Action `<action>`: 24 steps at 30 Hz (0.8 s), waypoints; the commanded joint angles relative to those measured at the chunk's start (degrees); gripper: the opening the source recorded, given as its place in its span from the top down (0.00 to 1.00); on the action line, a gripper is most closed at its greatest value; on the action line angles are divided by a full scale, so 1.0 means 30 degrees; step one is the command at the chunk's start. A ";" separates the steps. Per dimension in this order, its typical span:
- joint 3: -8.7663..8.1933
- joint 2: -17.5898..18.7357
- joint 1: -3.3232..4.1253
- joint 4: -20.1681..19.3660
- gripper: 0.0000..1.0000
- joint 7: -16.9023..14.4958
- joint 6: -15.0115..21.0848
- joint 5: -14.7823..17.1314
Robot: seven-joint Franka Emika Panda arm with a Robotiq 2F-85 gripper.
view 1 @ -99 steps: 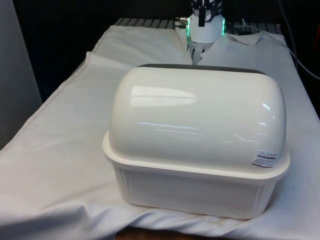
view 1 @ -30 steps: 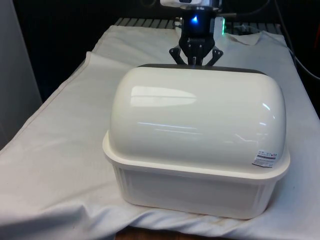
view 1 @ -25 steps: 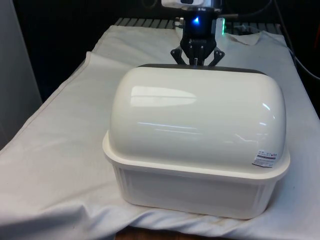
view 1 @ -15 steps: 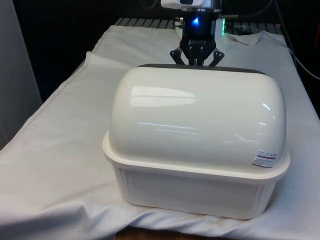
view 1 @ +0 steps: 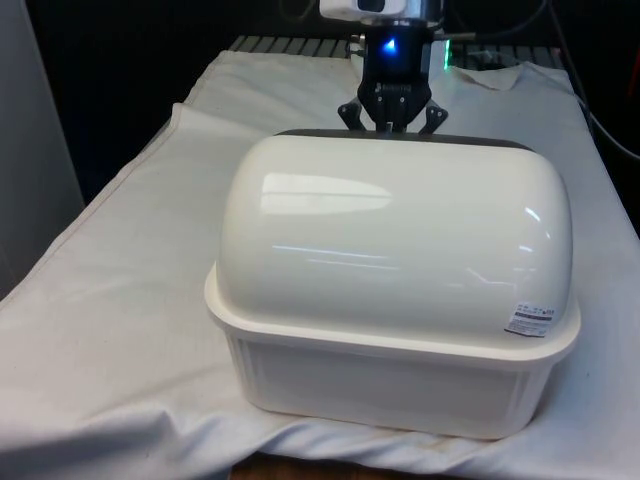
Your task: Open the lid, then close it.
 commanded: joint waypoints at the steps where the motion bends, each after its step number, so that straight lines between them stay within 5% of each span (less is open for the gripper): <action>1: -0.0095 0.0191 0.0057 0.0172 1.00 0.0153 0.0153 -0.0019; 24: -0.0191 -0.0802 0.0038 0.0573 1.00 0.0401 0.0057 -0.0115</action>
